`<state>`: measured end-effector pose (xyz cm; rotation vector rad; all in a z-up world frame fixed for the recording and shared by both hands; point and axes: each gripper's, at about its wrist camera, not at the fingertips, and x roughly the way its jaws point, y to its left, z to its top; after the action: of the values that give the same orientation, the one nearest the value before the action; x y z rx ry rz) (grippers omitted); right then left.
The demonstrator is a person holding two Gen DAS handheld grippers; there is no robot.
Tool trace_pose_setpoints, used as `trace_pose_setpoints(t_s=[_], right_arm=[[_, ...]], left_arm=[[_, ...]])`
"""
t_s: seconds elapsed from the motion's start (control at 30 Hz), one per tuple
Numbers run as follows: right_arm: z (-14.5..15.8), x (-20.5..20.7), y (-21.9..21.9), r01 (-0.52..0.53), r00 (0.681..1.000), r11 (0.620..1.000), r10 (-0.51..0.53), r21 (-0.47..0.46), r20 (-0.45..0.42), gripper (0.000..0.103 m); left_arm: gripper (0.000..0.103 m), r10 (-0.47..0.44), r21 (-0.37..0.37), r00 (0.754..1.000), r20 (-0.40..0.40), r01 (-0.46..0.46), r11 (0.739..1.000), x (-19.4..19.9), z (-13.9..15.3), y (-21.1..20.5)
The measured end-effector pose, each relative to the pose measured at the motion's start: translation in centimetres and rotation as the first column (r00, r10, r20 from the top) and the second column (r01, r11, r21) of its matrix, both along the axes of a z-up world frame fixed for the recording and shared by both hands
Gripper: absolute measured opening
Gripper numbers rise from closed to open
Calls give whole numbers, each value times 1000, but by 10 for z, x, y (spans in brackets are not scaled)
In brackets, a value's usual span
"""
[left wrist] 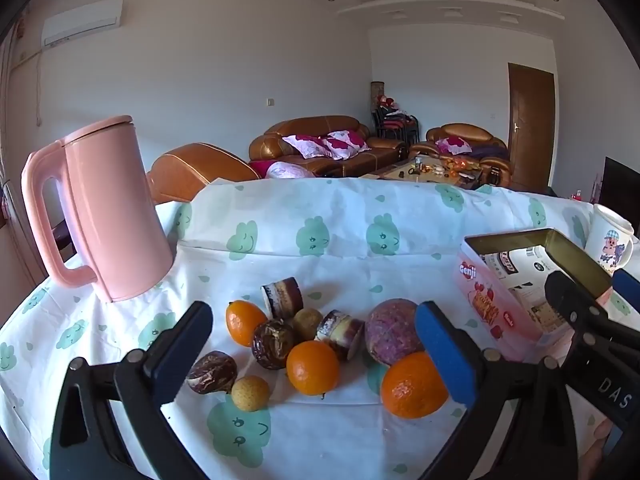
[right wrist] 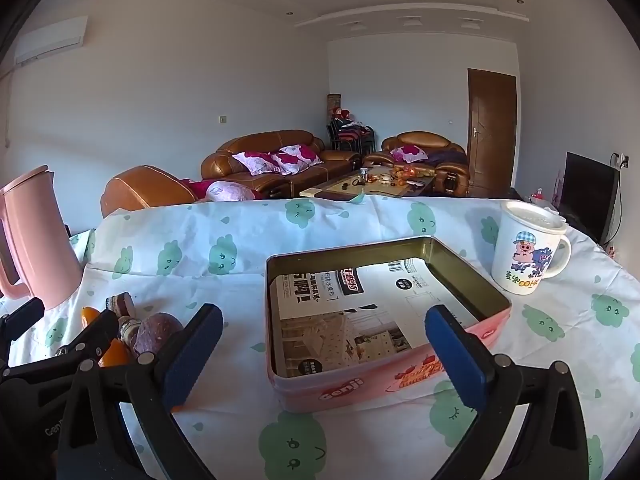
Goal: Organize fruits
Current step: 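Move both tools toward the fruit pile beside the pink tin box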
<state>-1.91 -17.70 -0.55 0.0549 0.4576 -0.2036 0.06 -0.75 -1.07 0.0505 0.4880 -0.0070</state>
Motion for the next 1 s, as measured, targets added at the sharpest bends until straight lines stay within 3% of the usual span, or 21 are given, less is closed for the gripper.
trace_pose_setpoints(t_s=[0.43,0.5,0.77,1.0], right_arm=[[1,0,7,-38,999,999,38,-10,-5,102],[0,-2,7,-36,998,999,38,-26,59,102],[-1,0,4,-34,999,999,34,-2,0,102],[-1,-1,5,-36,999,999,36,-14,22,102]], left_arm=[[103,24,-6,1000,-15,-24,1000,1,0,5],[103,23,-5,1000,-15,-24,1000,1,1,5],[103,26,-8,999,-19,-26,1000,0,1,5],[103,26,-10,999,-21,-27,1000,0,1,6]])
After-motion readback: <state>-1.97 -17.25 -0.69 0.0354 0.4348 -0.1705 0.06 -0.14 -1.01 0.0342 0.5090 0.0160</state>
